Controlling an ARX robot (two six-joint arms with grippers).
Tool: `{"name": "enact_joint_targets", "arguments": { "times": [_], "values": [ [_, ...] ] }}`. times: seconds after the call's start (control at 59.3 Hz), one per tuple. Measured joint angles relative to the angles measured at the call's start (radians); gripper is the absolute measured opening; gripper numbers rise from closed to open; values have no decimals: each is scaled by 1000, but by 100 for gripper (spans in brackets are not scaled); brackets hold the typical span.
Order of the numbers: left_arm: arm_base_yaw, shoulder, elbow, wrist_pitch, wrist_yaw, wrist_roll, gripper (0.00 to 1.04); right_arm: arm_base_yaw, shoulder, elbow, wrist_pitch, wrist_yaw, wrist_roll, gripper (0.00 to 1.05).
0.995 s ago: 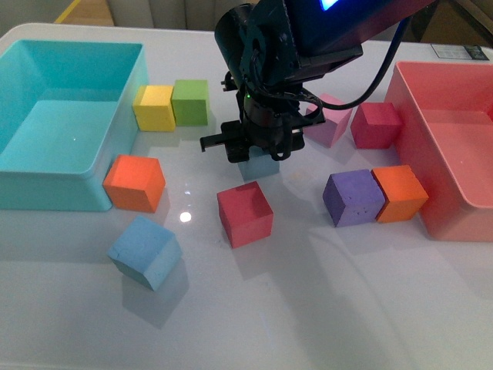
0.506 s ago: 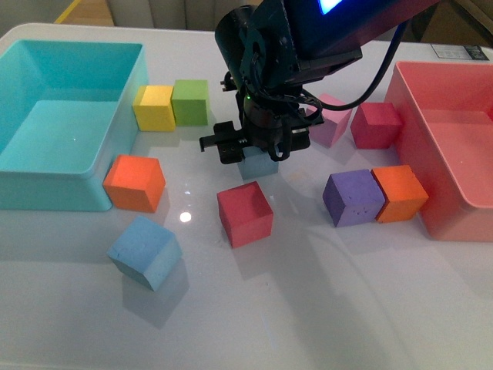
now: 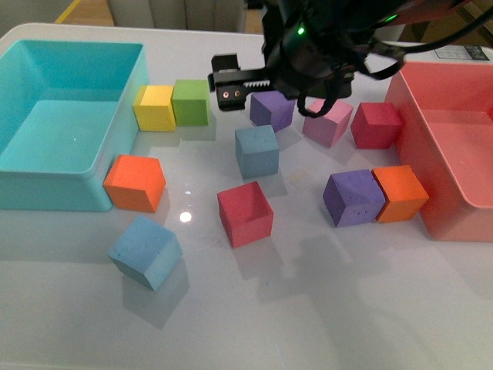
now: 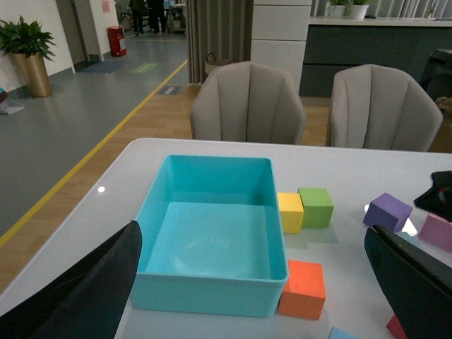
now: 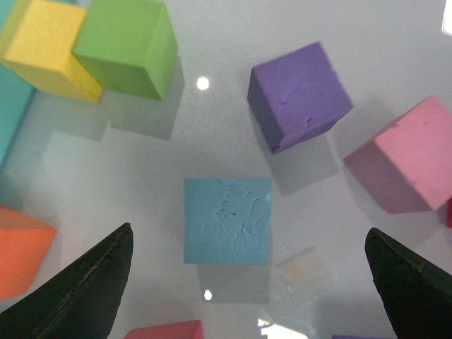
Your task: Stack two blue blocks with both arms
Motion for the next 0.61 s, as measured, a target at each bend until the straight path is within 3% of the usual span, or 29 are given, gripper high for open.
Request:
{"name": "enact_joint_targets", "arguments": {
  "times": [0.388,0.455,0.506,0.607],
  "values": [
    [0,0,0,0,0,0,96,42,-568,-550,235,61,34,96],
    [0,0,0,0,0,0,96,45,-569,-639,494,223,-19,86],
    [0,0,0,0,1,0,96,27,-573,-730,694,280,-62,78],
    [0,0,0,0,-2,0,96,-40,-637,-891,912,260,-98,60]
  ]
}}
